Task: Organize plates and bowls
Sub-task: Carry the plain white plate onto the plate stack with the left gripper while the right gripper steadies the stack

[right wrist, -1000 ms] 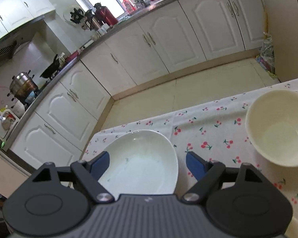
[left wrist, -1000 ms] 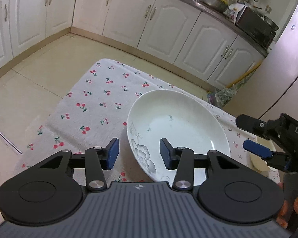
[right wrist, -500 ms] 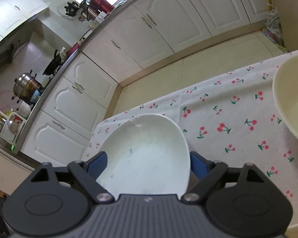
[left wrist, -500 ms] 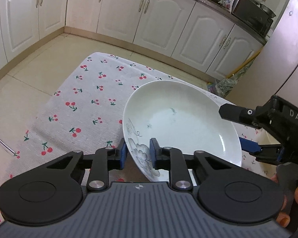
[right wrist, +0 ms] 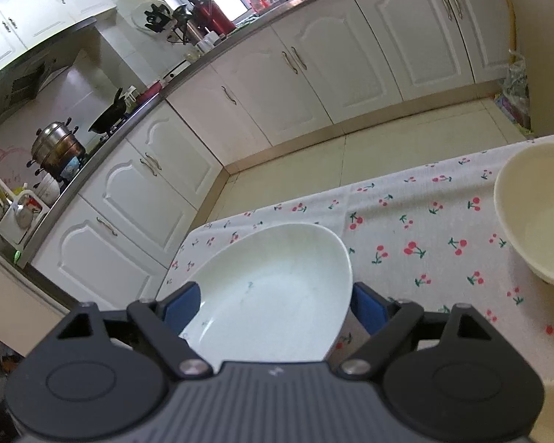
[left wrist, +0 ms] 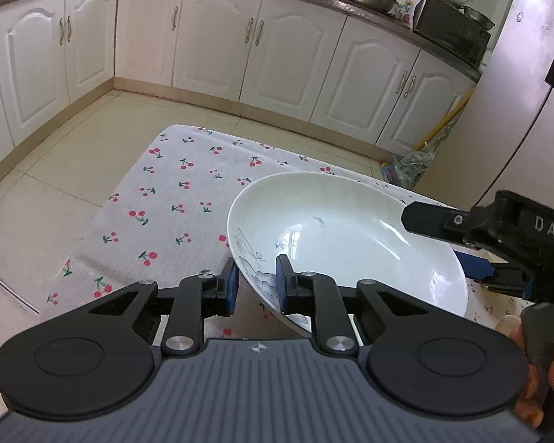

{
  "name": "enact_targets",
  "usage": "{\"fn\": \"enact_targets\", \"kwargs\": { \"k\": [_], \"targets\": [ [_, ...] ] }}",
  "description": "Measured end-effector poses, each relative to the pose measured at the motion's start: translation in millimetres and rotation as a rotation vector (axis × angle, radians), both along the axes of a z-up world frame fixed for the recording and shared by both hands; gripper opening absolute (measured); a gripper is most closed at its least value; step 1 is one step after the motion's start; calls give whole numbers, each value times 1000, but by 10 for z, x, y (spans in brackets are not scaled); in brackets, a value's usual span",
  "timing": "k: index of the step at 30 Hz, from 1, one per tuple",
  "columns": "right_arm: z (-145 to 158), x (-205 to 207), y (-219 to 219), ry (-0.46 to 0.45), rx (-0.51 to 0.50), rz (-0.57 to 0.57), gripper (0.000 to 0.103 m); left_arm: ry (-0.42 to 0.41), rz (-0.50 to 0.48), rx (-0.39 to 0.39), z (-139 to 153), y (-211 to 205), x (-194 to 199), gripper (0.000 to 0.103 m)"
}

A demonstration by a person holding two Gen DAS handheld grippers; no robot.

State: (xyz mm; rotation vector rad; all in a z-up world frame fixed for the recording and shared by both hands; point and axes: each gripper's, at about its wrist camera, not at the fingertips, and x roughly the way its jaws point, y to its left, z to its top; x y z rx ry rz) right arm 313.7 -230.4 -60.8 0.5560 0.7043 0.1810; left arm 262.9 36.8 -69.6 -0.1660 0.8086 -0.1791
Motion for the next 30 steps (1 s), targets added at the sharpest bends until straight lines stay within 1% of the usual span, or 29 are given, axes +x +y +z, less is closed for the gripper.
{"fn": "enact_targets", "kwargs": {
  "k": [10, 16, 30],
  "targets": [
    [137, -319, 92, -103, -9, 29, 88, -41, 14, -19, 184, 78, -226, 19],
    [228, -580, 152, -142, -9, 22, 88, -52, 10, -46, 269, 162, -426, 19],
    [336, -1184, 309, -188, 10, 15, 88, -83, 4, -73, 330, 337, -755, 19]
  ]
}}
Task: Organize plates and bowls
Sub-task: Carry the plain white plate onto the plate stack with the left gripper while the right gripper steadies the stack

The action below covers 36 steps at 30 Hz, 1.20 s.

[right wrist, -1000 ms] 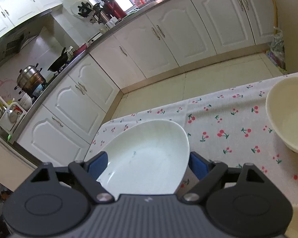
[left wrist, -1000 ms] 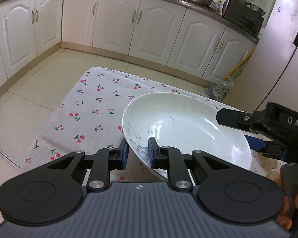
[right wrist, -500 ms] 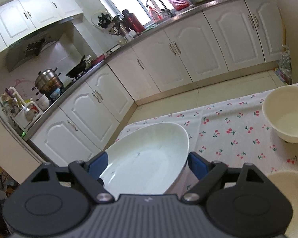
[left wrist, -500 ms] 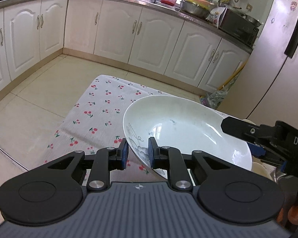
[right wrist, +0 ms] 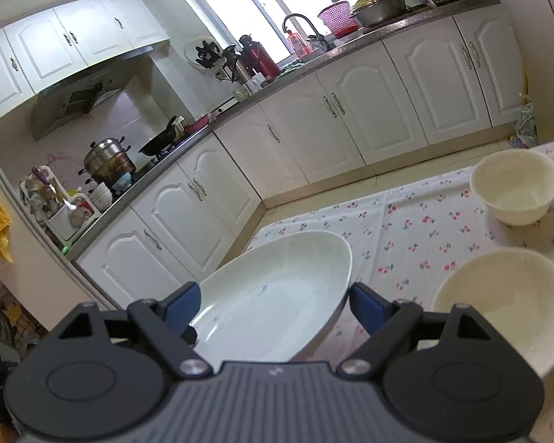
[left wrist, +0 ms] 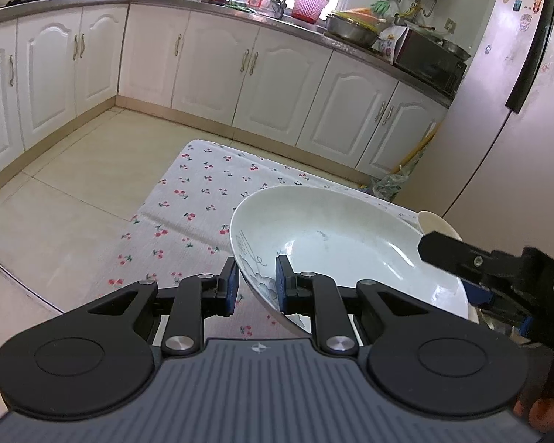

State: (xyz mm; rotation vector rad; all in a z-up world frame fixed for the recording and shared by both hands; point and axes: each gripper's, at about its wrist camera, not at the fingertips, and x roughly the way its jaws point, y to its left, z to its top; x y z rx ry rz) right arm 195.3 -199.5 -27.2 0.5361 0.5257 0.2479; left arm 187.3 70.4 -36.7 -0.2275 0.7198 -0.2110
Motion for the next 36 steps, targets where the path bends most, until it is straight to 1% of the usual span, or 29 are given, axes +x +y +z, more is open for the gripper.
{"fn": "enact_targets", "kwargs": {
  "k": [11, 21, 28, 32, 36],
  "targets": [
    [-17, -494, 226, -17, 34, 28, 88, -23, 24, -11, 2, 195, -283, 19],
    [-63, -891, 431, -20, 19, 59, 88, -17, 34, -14, -60, 298, -571, 19],
    [-166, -1071, 528, 12, 14, 77, 88, -28, 51, -12, -109, 347, -709, 20],
    [-246, -1119, 582, 44, 11, 92, 88, -33, 59, -3, -115, 348, -716, 20],
    [-275, -1174, 626, 48, 1, 96, 88, -24, 57, 6, -161, 318, -723, 20]
  ]
}}
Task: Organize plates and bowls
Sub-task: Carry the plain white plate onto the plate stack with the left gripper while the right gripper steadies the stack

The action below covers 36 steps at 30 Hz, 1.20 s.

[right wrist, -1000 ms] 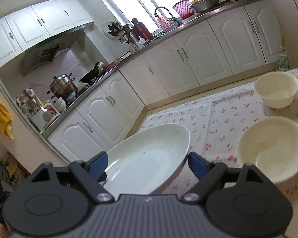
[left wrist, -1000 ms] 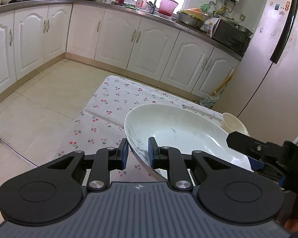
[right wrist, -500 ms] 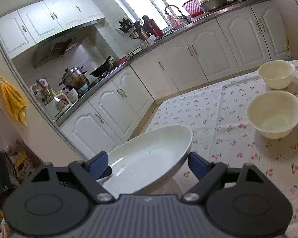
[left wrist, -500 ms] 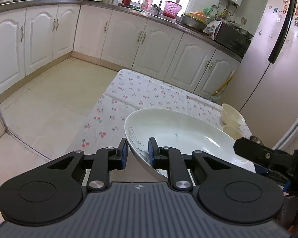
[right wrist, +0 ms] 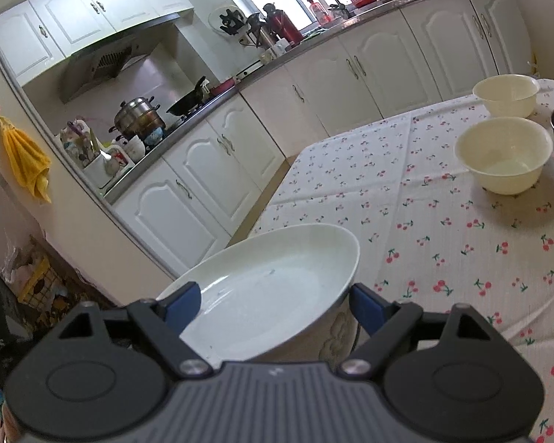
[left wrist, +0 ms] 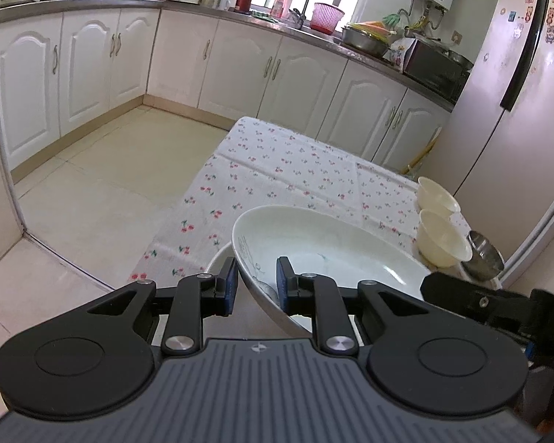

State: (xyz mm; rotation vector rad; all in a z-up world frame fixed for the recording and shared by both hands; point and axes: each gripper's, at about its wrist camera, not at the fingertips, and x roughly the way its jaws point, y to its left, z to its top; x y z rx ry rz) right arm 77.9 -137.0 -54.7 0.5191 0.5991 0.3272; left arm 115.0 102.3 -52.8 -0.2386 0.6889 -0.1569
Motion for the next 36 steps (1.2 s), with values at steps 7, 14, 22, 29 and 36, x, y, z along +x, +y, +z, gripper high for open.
{"fn": "enact_targets", "kwargs": {
  "k": [7, 14, 22, 29, 36],
  "targets": [
    [-67, -62, 62, 24, -17, 11, 88, 20, 3, 3, -65, 48, -29, 20],
    [-108, -93, 106, 45, -22, 24, 88, 28, 11, 1, -100, 109, -90, 20],
    [-119, -110, 139, 51, -35, 22, 88, 22, 9, -7, -123, 134, -155, 20],
    [-145, -105, 141, 57, -30, 21, 88, 22, -1, -9, -117, 144, -183, 33],
    [-143, -116, 139, 54, -22, 21, 88, 24, -16, -28, -91, 138, -205, 49]
  ]
}}
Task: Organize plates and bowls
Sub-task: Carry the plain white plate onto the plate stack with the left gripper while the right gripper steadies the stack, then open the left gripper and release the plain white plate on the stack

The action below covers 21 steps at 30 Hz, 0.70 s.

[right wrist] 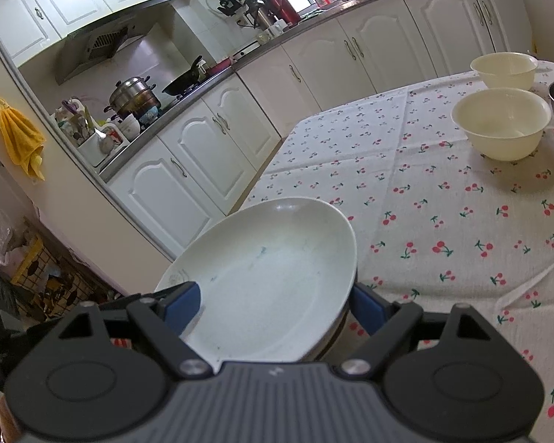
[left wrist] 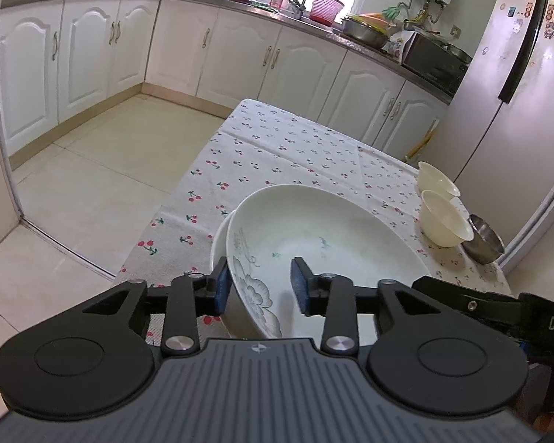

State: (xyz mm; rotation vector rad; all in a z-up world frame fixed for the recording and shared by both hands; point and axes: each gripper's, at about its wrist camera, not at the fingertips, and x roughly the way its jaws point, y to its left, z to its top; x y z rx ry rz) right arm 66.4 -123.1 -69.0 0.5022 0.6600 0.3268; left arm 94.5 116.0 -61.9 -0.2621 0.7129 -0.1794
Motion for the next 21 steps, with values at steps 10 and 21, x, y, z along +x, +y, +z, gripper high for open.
{"fn": "enact_targets", "kwargs": {
  "k": [10, 21],
  "targets": [
    [-4, -32, -21, -12, 2, -10, 89, -44, -42, -58, 66, 19, -94, 95],
    [0, -81, -168, -16, 37, -70, 93, -87, -9, -3, 121, 48, -134, 99]
  ]
}}
